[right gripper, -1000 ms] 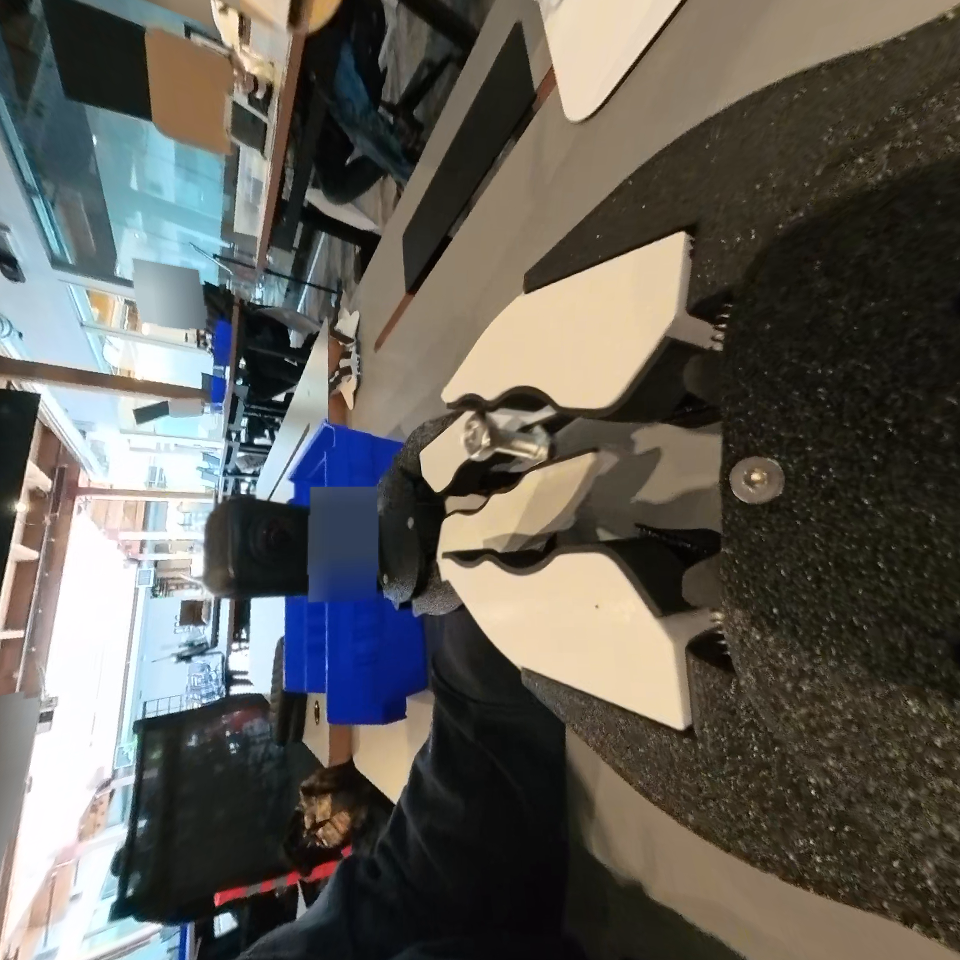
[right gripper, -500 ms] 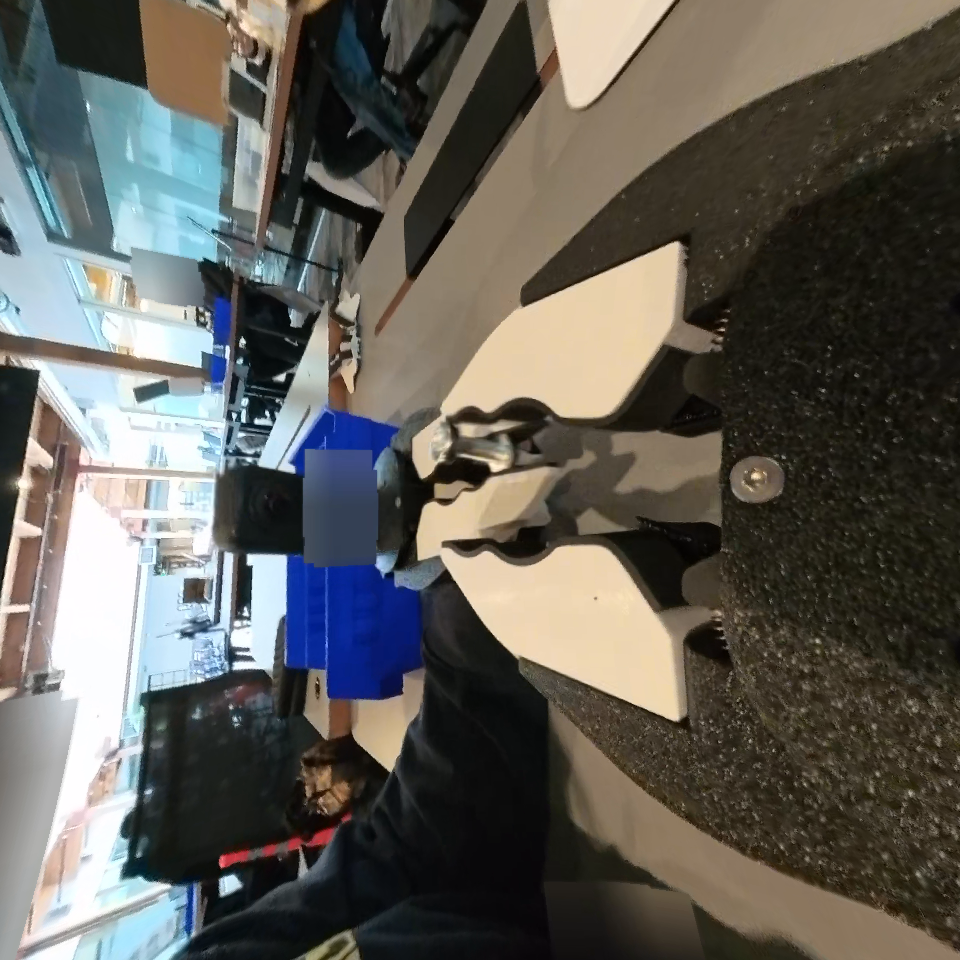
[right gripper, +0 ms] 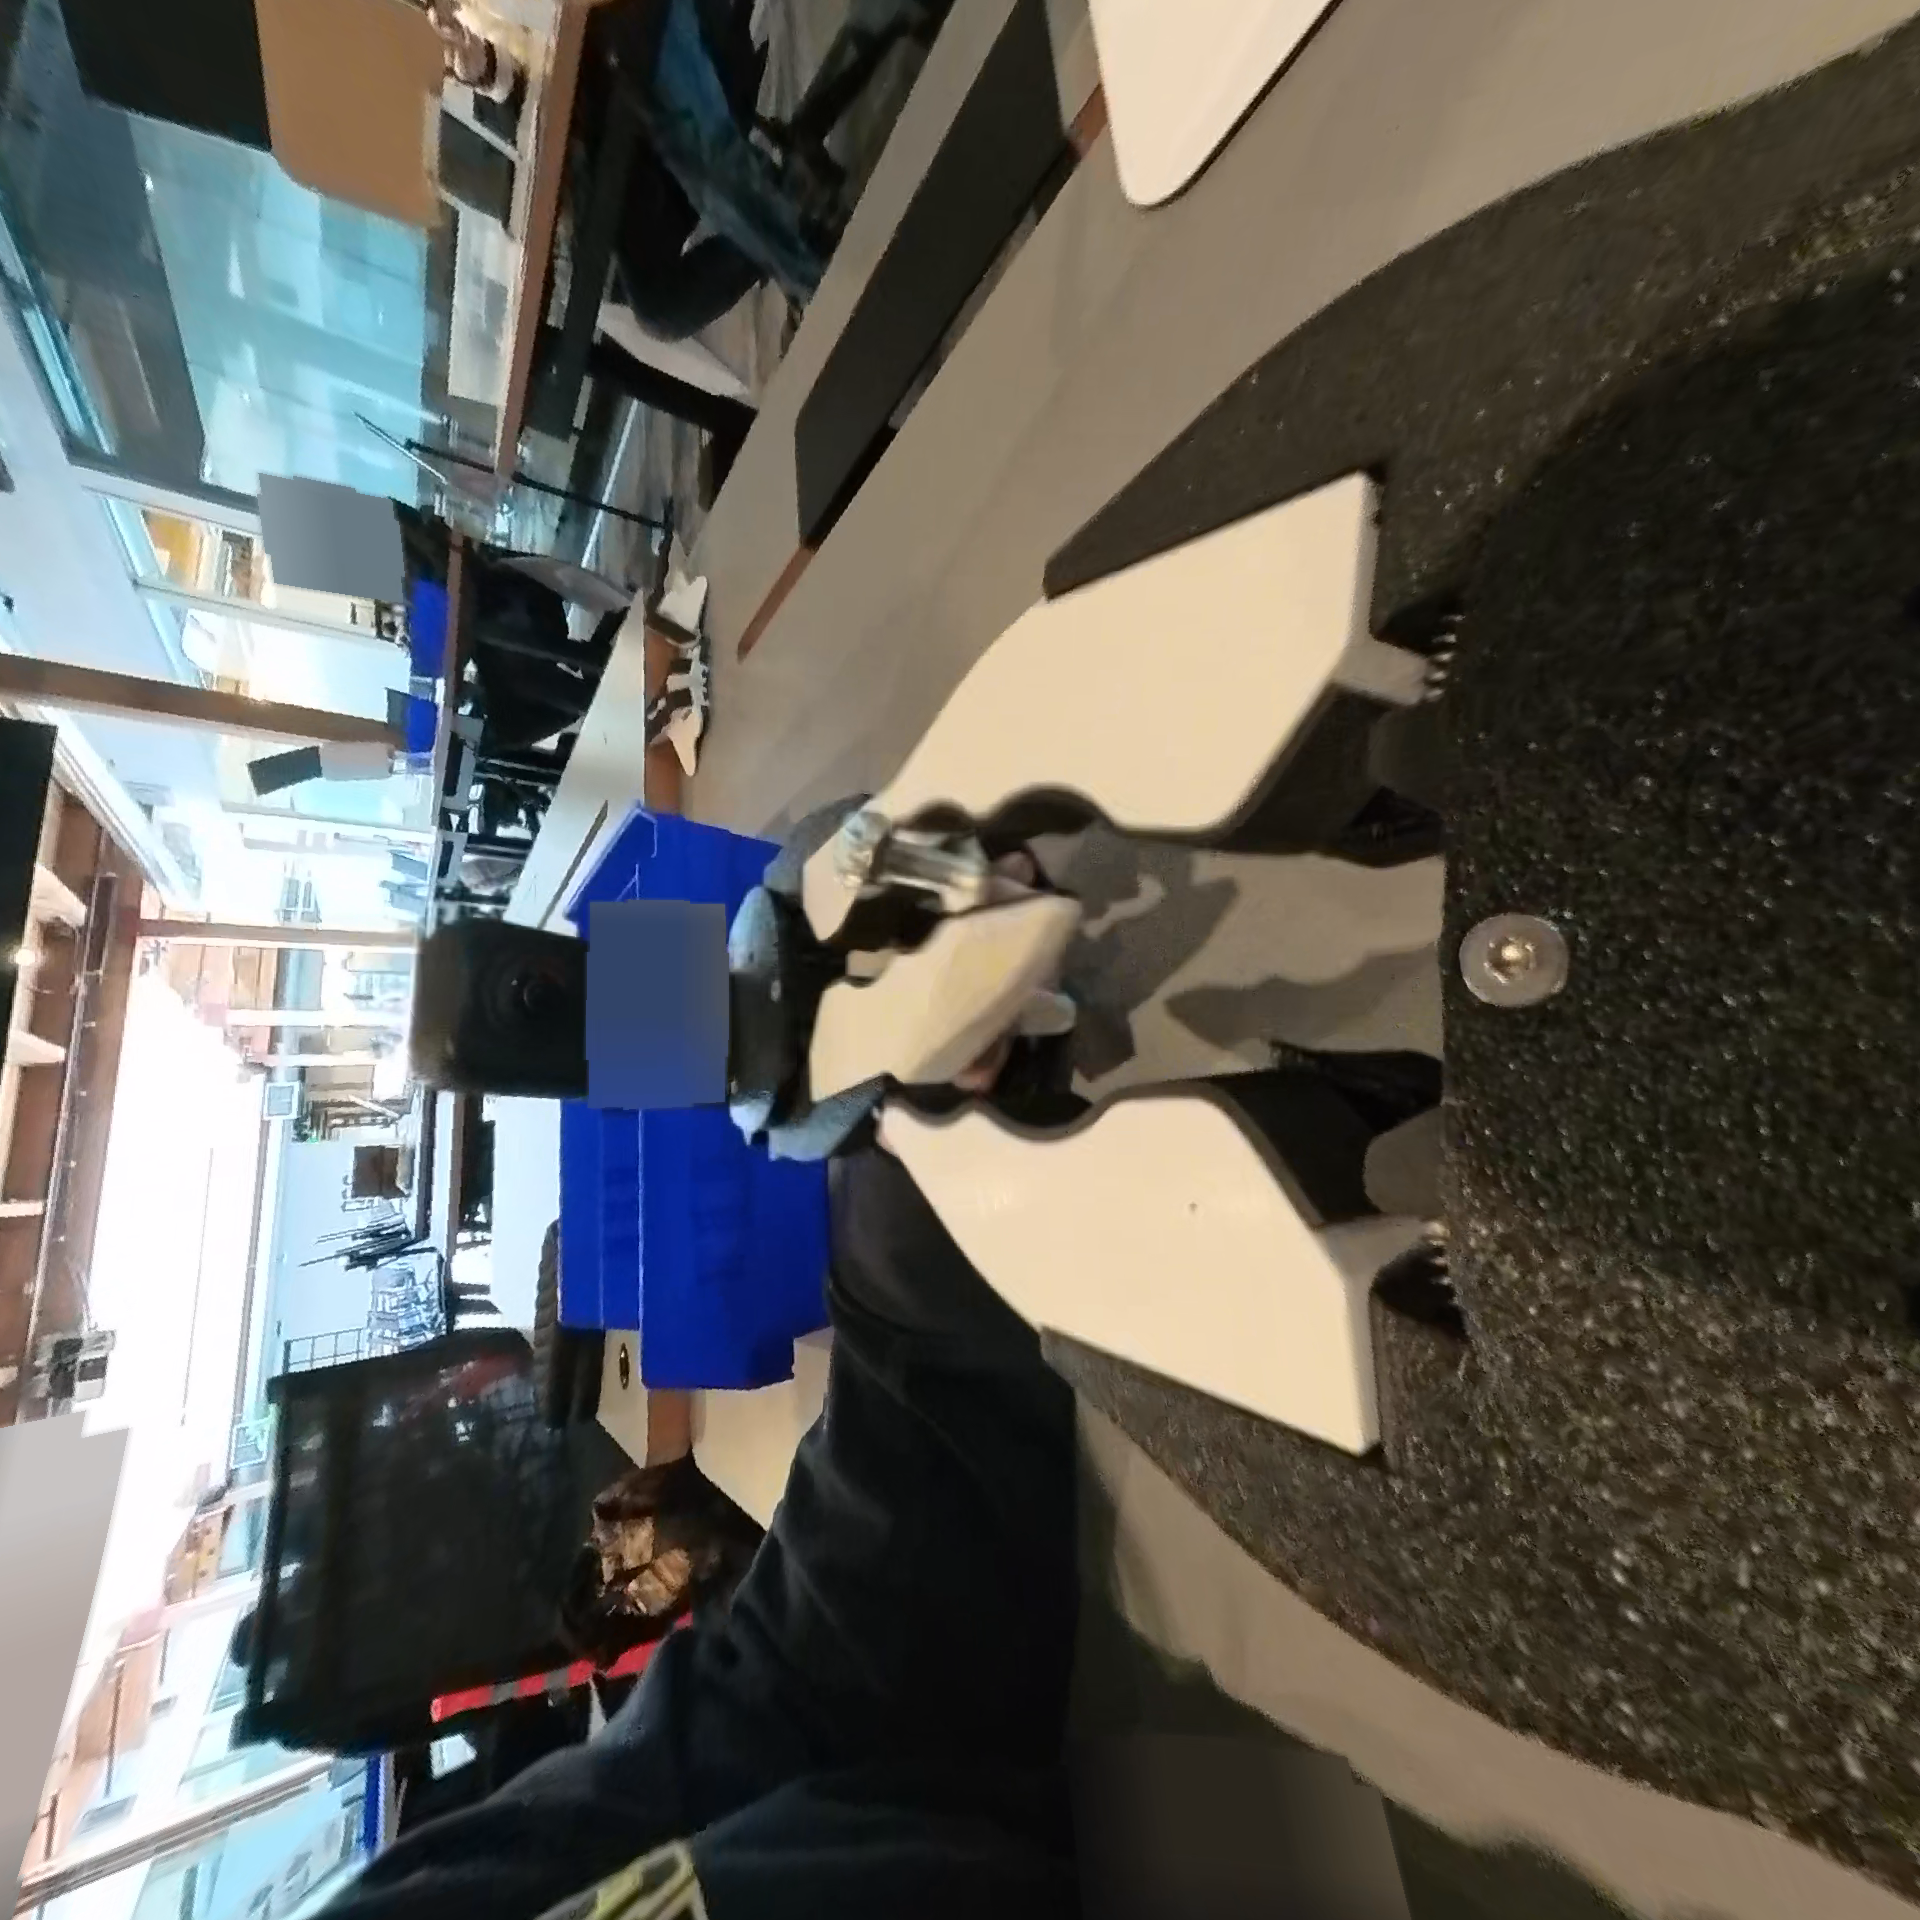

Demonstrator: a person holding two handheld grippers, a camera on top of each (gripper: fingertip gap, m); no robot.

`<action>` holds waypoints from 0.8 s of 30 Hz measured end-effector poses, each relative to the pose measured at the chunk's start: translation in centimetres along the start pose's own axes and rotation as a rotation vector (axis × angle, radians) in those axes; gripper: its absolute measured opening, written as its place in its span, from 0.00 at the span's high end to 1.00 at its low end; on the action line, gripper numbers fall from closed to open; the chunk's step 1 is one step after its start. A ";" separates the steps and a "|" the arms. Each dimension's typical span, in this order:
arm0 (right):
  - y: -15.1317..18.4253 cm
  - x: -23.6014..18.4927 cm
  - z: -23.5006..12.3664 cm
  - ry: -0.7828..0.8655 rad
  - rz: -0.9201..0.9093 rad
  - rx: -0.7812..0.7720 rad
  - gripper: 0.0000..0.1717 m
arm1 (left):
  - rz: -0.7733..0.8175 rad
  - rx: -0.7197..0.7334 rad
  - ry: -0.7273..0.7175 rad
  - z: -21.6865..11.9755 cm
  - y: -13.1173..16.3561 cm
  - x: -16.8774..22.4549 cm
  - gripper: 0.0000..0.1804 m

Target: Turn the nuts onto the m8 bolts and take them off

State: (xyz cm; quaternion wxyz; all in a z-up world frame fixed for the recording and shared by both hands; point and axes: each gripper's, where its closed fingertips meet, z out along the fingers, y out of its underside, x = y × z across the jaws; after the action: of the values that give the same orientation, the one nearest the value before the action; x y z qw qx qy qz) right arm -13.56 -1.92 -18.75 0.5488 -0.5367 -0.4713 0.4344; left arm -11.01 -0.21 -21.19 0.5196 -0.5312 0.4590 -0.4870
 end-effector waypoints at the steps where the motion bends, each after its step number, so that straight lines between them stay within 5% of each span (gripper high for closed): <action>1: -0.1 0.2 -0.7 -0.003 0.002 0.005 0.72 | -0.031 0.032 -0.031 -0.4 -0.4 -0.7 0.92; 6: -0.3 1.4 -0.8 0.086 -0.002 0.019 0.69 | -0.079 0.045 0.022 -0.9 -0.5 -0.6 0.92; 15: 1.0 -1.0 2.0 -0.039 0.022 -0.039 0.67 | 0.001 -0.118 0.163 0.5 1.5 2.0 0.92; 19: 0.9 -0.8 1.1 -0.053 0.059 -0.033 0.66 | -0.011 -0.080 0.084 0.3 1.0 0.9 0.92; 22: 0.0 0.2 -1.0 -0.031 0.073 0.022 0.80 | -0.077 0.008 0.010 -0.5 -0.1 -0.6 0.92; 24: -0.7 1.2 -1.7 0.030 0.074 0.055 0.77 | -0.102 0.010 0.029 -0.5 -0.1 -0.6 0.92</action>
State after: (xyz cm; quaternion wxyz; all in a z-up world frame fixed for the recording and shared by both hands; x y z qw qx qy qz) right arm -11.73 -1.13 -17.99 0.5538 -0.5450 -0.4309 0.4590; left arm -11.58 0.37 -21.12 0.4901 -0.5443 0.4363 -0.5227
